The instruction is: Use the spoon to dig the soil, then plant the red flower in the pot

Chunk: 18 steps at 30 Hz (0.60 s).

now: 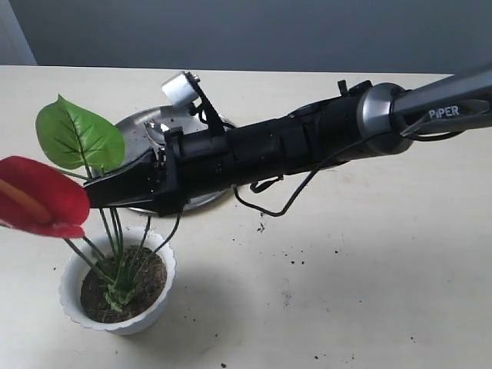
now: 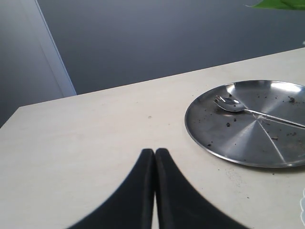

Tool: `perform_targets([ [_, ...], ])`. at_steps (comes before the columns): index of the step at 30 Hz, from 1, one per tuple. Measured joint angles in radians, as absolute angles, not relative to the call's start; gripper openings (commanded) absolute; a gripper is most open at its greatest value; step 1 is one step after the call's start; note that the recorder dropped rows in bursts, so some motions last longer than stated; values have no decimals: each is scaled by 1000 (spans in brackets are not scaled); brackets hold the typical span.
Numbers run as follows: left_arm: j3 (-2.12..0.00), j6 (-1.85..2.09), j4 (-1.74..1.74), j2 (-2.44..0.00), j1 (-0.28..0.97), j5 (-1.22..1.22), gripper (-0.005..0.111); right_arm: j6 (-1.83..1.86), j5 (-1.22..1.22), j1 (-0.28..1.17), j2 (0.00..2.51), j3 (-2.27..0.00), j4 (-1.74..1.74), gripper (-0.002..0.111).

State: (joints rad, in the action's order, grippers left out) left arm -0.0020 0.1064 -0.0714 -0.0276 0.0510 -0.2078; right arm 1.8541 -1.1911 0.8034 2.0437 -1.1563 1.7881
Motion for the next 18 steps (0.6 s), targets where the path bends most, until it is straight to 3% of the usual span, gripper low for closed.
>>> perform_targets([
  [18, -2, 106, -71, -28, 51, -208, 0, 1850, -1098, 810, 2061, -1197, 1788, 0],
])
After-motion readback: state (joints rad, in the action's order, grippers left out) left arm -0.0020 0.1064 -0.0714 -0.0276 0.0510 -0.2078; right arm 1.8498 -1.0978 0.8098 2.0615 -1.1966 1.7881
